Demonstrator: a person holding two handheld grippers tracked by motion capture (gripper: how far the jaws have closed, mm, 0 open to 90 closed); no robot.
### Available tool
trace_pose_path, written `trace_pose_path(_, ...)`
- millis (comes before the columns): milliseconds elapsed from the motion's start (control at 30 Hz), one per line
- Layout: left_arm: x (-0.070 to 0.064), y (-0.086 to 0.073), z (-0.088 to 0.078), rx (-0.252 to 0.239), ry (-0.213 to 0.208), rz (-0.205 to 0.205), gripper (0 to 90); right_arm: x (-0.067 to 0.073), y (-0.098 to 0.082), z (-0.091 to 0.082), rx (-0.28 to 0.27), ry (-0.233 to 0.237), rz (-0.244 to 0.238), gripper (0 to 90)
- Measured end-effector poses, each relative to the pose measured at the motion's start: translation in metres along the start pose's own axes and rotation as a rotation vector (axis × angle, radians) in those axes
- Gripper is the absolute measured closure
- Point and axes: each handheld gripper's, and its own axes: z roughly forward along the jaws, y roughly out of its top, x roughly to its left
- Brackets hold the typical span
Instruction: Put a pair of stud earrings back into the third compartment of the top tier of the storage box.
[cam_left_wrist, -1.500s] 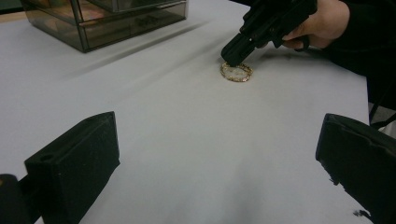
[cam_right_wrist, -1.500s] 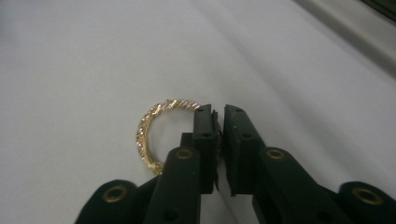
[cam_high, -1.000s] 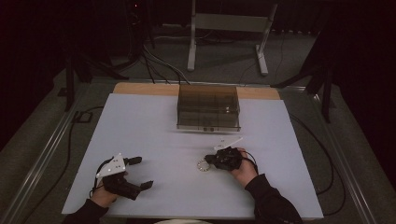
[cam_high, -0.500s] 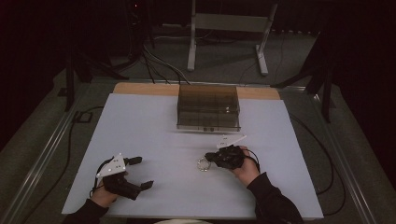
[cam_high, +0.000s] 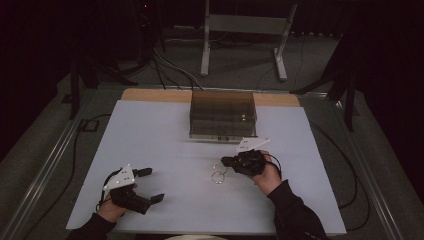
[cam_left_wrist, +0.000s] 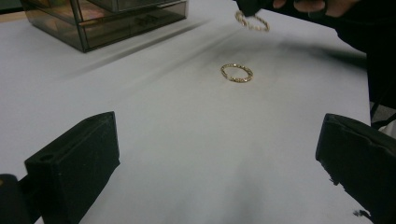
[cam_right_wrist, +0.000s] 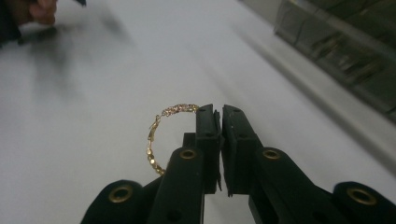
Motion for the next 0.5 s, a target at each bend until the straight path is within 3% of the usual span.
trace_pose_path(300, 0.001, 0.000, 0.000, 0.000, -0.001, -0.003, 0.6, -0.017, 0.019, -0.023, -0.058, -0.056, 0.013, 86.4)
trace_pose_path(500, 0.001, 0.000, 0.000, -0.002, -0.002, -0.004, 0.6, -0.033, 0.026, -0.041, -0.098, -0.106, 0.053, 86.3)
